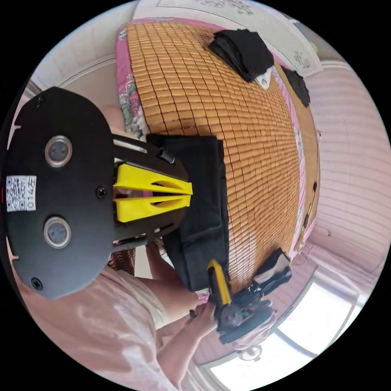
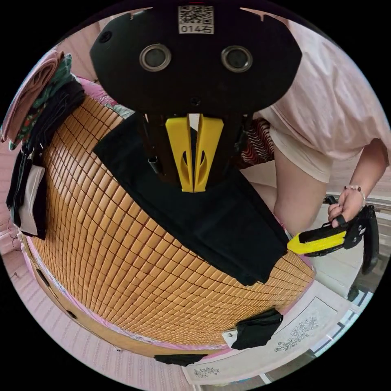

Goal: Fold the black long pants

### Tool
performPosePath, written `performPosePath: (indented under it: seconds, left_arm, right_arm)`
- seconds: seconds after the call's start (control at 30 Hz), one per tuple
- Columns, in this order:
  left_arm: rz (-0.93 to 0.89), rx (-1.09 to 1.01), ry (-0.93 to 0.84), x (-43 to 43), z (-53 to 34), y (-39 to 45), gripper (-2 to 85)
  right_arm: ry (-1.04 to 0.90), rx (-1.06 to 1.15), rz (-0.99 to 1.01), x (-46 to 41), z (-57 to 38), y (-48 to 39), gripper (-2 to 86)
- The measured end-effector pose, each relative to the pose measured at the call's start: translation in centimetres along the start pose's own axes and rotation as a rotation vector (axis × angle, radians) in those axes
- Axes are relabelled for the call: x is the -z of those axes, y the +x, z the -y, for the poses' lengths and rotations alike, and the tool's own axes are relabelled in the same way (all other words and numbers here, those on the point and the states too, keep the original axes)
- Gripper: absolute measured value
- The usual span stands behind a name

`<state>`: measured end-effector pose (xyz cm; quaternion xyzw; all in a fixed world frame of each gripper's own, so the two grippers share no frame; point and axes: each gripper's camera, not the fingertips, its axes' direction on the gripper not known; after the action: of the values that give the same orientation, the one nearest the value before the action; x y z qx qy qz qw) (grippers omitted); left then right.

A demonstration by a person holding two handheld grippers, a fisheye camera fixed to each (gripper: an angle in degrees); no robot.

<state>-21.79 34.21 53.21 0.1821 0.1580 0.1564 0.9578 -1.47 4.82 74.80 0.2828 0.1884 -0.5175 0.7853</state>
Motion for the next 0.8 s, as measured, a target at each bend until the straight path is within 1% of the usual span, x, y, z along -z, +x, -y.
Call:
performPosePath:
  seconds: [0.03,0.07,0.13,0.17,0.23,0.27,0.33,0.4,0.53,0.57,0.6,0.73,0.77,0.8]
  left_arm:
    - [-0.056,-0.085,-0.040,-1.6,0.9,2.4,-0.9]
    - [-0.069,-0.132,-0.057,-2.3,1.4,3.6,-0.9]
    - [-0.010,-0.255,-0.102,-4.7,2.9,7.4,-1.0]
    - [-0.002,-0.276,-0.115,-5.3,3.3,8.1,-1.0]
    - [0.039,-0.300,-0.251,-8.3,4.3,9.4,-1.0]
    - [0.036,-0.300,-0.289,-9.2,4.3,9.5,-1.0]
    - [0.003,-0.303,-0.253,-9.7,4.5,9.8,-1.0]
    - [-0.012,-0.308,-0.260,-9.6,4.9,10.2,-1.0]
    - [0.008,-0.354,-0.268,-9.2,5.6,12.0,-1.0]
    - [0.011,-0.359,-0.285,-9.6,5.6,12.2,-1.0]
    - [0.017,-0.376,-0.356,-11.0,5.4,12.5,-1.0]
    - [0.031,-0.370,-0.316,-11.5,5.8,13.3,-1.0]
    - [0.029,-0.374,-0.305,-11.3,5.9,13.5,-1.0]
    - [0.021,-0.394,-0.280,-10.9,6.0,13.7,-0.9]
  right_arm:
    - [-0.020,0.020,-0.015,-0.4,1.0,-0.2,-0.5]
    - [-0.063,0.049,-0.065,-1.3,2.7,-0.5,-0.4]
    - [-0.122,0.085,-0.113,-2.3,4.6,-0.6,-0.4]
    - [-0.195,0.111,-0.128,-3.6,5.5,-0.5,-0.4]
    - [-0.226,0.138,-0.142,-3.9,6.3,-0.1,-0.4]
    - [-0.261,0.154,-0.132,-4.0,6.8,0.3,-0.4]
    - [-0.308,0.167,-0.101,-3.9,7.4,1.2,-0.5]
    - [-0.389,0.201,-0.047,-3.3,8.2,2.3,-0.5]
    - [-0.333,0.150,-0.072,-2.2,9.1,4.6,-0.5]
    - [-0.369,0.141,-0.091,-3.3,9.0,5.2,-0.5]
    - [-0.345,0.137,-0.098,-3.3,8.9,5.6,-0.5]
    - [-0.368,0.176,-0.086,-2.8,8.0,7.1,-0.4]
    - [-0.337,0.153,-0.045,-2.3,7.2,8.2,-0.4]
    - [-0.265,0.121,0.003,-1.5,5.8,9.4,-0.4]
